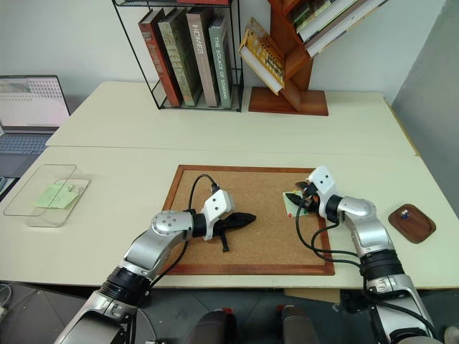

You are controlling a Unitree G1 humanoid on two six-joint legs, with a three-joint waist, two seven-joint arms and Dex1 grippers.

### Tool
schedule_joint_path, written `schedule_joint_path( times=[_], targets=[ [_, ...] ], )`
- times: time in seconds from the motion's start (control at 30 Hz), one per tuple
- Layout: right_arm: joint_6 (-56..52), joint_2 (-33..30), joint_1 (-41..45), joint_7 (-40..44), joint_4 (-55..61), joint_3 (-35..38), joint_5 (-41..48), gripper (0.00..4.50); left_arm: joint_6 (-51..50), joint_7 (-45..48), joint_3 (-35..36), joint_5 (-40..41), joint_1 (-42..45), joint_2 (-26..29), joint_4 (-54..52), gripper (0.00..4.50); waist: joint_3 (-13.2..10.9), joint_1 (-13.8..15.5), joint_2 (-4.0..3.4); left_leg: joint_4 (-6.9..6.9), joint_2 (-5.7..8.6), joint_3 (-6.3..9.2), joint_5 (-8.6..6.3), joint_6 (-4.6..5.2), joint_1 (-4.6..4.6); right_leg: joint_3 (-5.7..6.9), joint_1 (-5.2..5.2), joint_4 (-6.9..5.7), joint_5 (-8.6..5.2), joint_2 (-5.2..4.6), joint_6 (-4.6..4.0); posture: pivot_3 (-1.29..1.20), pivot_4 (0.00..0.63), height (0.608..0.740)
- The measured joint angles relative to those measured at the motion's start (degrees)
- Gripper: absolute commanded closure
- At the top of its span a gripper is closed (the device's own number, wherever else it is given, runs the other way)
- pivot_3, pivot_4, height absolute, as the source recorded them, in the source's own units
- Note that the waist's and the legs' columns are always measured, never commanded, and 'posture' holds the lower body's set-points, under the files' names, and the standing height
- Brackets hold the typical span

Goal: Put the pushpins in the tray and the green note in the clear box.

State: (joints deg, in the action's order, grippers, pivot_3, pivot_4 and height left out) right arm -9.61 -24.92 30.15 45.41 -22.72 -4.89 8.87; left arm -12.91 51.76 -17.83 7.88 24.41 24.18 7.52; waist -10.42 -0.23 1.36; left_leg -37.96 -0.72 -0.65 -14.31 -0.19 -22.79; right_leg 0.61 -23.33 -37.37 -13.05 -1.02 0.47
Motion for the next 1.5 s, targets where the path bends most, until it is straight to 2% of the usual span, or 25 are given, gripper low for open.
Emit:
schedule_joint_path(
  times=[0.27,0.63,0.83,1.07,1.27,1.37,1.5],
  targets=[
    [0.28,0.46,0.37,-0.62,-0.38,0.01,-1.12,4.46,0.0,0.0,0.11,-0.33,-0.09,0.0,-0.12,4.5,0.0,-0.06,-0.01,0.0,0.0,0.0,0.0,0.0,0.02,0.0,0.0,-0.04,0.0,0.0,0.0,0.0,0.15,0.74],
    [-0.86,0.64,-0.58,-0.54,2.86,0.16,-1.06,4.49,-0.02,0.07,0.32,-0.33,-0.42,0.07,-0.43,4.5,0.0,-0.14,-0.01,0.01,-0.01,0.0,0.0,0.0,0.01,-0.01,-0.04,-0.06,-0.01,0.0,-0.01,0.0,0.15,0.74],
    [-2.92,0.82,-2.25,-0.47,12.12,0.94,1.75,4.49,0.01,-0.13,0.2,-0.41,-0.48,0.04,-0.4,4.5,0.04,-0.11,-0.01,0.01,-0.01,0.03,0.0,0.0,0.02,0.01,-0.02,-0.06,-0.01,0.0,-0.01,0.0,0.15,0.74],
    [-6.48,0.61,-5.66,-2.55,17.39,3.18,3.71,4.49,0.06,-0.4,0.17,-0.44,-0.68,0.02,-0.56,4.5,0.04,-0.12,-0.02,0.01,0.0,0.01,0.0,0.0,0.02,-0.01,-0.02,-0.07,-0.01,-0.01,-0.01,0.0,0.15,0.74],
    [-8.34,-6.49,-12.06,-4.3,25.2,12.57,6.4,4.49,0.07,-0.79,0.1,-0.48,-1.55,0.04,-1.7,4.5,0.07,0.13,-0.04,0.05,0.01,0.02,0.0,0.0,-0.02,0.01,0.02,0.08,-0.02,-0.02,-0.01,0.0,0.15,0.74],
    [-7.72,-10.1,-17.49,-5.73,24.94,17.24,5.63,4.49,0.33,-0.84,0.1,-0.75,-1.86,0.3,-1.97,4.5,0.09,0.0,-0.07,0.09,-0.01,-0.03,0.0,0.0,0.0,-0.02,0.02,0.12,-0.02,-0.02,-0.01,0.0,0.15,0.74],
    [-6.6,-13.49,-21.8,-8.37,23.77,19.82,2.61,4.49,0.78,-0.91,0.07,-1.28,-2.01,0.36,-1.96,4.5,0.21,-0.07,-0.26,0.07,-0.01,-0.03,0.0,0.0,0.02,-0.01,0.02,0.09,-0.02,-0.01,0.0,0.0,0.15,0.74]
  ],
)
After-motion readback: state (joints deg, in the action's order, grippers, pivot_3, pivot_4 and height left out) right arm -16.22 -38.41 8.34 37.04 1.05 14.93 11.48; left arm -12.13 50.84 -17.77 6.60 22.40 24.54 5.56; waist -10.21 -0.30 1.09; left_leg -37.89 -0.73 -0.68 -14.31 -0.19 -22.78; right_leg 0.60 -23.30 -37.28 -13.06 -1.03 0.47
